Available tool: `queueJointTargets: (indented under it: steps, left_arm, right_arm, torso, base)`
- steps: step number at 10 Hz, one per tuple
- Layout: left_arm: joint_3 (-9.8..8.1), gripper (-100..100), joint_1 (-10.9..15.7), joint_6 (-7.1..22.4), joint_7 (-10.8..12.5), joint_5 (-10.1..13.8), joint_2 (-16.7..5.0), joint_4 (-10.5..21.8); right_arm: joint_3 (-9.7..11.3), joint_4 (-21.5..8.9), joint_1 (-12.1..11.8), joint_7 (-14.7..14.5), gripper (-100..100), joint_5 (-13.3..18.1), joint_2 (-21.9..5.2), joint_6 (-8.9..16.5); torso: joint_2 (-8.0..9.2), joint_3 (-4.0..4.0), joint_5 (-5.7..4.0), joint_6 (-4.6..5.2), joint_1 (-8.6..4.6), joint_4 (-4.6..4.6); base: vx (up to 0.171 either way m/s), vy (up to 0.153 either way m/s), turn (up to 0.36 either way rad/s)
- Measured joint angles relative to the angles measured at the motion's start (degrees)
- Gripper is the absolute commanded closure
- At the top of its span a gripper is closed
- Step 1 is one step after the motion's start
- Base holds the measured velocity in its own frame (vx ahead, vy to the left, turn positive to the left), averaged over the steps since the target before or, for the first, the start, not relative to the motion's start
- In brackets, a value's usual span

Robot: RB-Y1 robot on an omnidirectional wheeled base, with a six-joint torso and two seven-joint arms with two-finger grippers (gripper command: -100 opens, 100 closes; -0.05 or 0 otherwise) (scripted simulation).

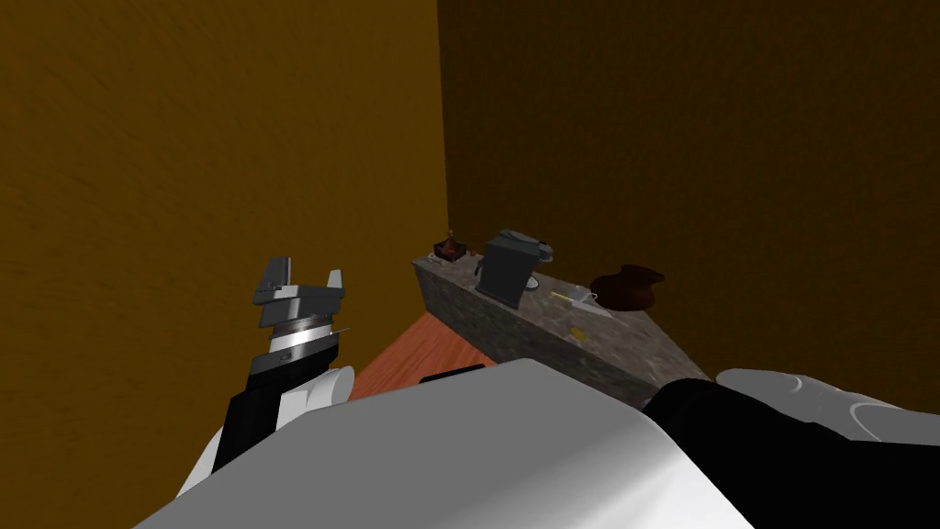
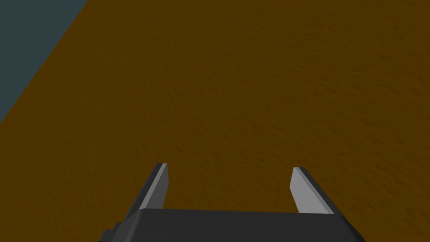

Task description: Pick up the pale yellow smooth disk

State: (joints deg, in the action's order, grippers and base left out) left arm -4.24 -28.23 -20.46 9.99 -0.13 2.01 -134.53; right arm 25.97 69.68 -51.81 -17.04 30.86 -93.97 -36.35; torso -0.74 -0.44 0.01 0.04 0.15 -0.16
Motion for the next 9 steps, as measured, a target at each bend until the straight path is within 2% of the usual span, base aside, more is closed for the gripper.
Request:
queueJointTargets:
  steps: [2, 3, 4, 5, 6, 7, 8, 9]
  left_arm:
    - [0.0, 0, -0.01, 0.0, 0.0, 0.0, 0.0, 0.0]
    - [-0.01, 0, -0.01, 0.0, 0.0, 0.0, 0.0, 0.0]
    - [0.0, 0, 0.0, 0.0, 0.0, 0.0, 0.0, 0.0]
    - [0.0, 0, 0.0, 0.0, 0.0, 0.0, 0.0, 0.0]
    - [0.0, 0, 0.0, 0.0, 0.0, 0.0, 0.0, 0.0]
    - [0.0, 0, 0.01, 0.0, 0.0, 0.0, 0.0, 0.0]
    - [0.0, 0, 0.02, 0.0, 0.0, 0.0, 0.0, 0.0]
    - [0.0, 0, 0.02, 0.0, 0.0, 0.0, 0.0, 0.0]
  right_arm:
    - [-1.6, -2.2, -1.64, -1.25, -100, -0.11, -1.83, -0.05]
    - [-1.62, -3.68, -0.77, -1.37, -100, 0.47, -1.82, -0.79]
    - [-2.15, -4.21, -1.14, -1.42, -100, 0.36, -2.26, -1.35]
    - [-2.24, -5.13, -0.56, -1.5, -100, 0.87, -1.76, -1.96]
    - [-2.25, -5.25, -0.45, -1.52, 0, 0.95, -1.71, -2.13]
    - [-2.26, -5.23, -0.45, -1.52, -100, 0.94, -1.73, -2.11]
    - [-2.22, -5.22, -0.76, -1.87, -100, 0.87, -0.92, -1.66]
    - [-1.7, -5.92, 0.02, -2.11, -100, 1.54, 0.49, -1.4]
  torso:
    - [-0.56, -0.32, -0.01, -0.08, -0.09, -0.12]
    - [-0.29, -0.18, -0.04, 0.0, -0.13, -0.07]
    - [-0.29, -0.16, -0.03, -0.06, -0.12, -0.06]
    - [-0.24, -0.14, -0.02, -0.03, 0.01, -0.06]
    - [0.19, 0.1, 0.01, 0.05, 0.1, 0.03]
    - [0.53, 0.31, 0.02, 0.06, 0.12, 0.13]
    - [0.68, 0.4, 0.01, 0.07, 0.08, 0.17]
    - [0.74, 0.44, -0.01, 0.08, 0.01, 0.19]
  base:
    - [0.292, -0.039, 0.205]
    - [0.246, -0.044, 0.201]
    - [0.241, -0.006, 0.238]
    - [0.096, 0.001, 0.044]
    - [0.021, -0.002, -0.002]
    - [0.014, -0.014, 0.067]
    - [0.01, -0.031, 0.077]
    - [0.009, -0.037, 0.065]
